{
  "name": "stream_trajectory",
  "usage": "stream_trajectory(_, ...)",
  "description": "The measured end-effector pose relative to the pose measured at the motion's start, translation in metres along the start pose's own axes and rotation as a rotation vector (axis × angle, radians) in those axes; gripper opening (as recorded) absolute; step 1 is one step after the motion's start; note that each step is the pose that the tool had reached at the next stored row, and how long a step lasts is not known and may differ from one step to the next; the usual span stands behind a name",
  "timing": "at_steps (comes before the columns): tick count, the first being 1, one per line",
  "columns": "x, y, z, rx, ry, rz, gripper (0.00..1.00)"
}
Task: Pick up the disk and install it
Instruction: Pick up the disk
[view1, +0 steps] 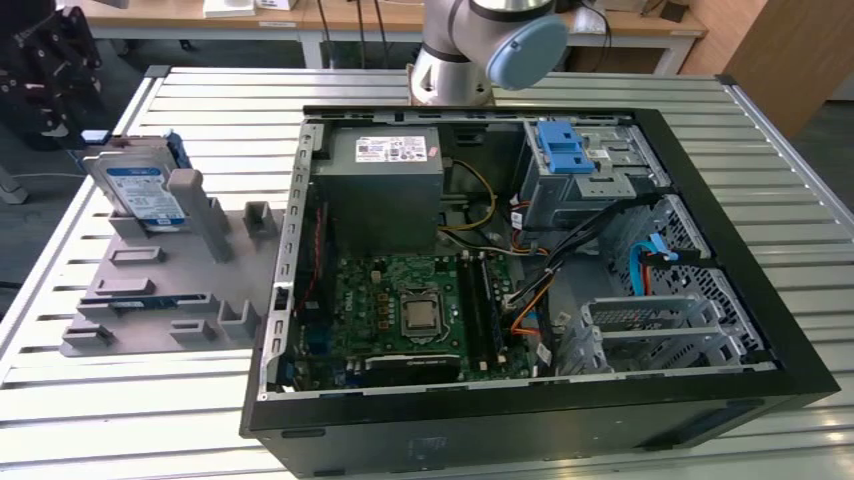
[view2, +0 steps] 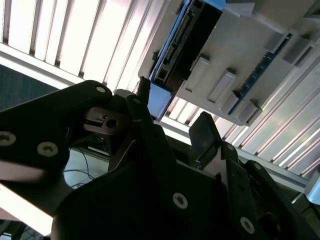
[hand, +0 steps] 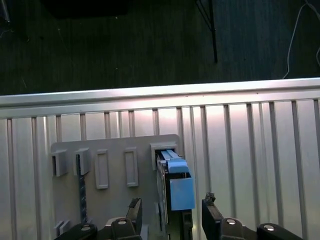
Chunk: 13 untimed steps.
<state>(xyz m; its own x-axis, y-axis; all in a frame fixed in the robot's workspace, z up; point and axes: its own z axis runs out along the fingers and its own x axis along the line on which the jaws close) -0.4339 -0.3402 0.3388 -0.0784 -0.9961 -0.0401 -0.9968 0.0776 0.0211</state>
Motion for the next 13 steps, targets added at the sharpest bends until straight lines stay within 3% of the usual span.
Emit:
stream_trajectory(8, -0.0015, 0.0057, 0.0118, 0.0017, 0.0005, 0.000, 0.59)
stream_trajectory(13, -0.0015, 0.0058, 0.0126, 0.0015, 0.0007, 0.000, 0.59)
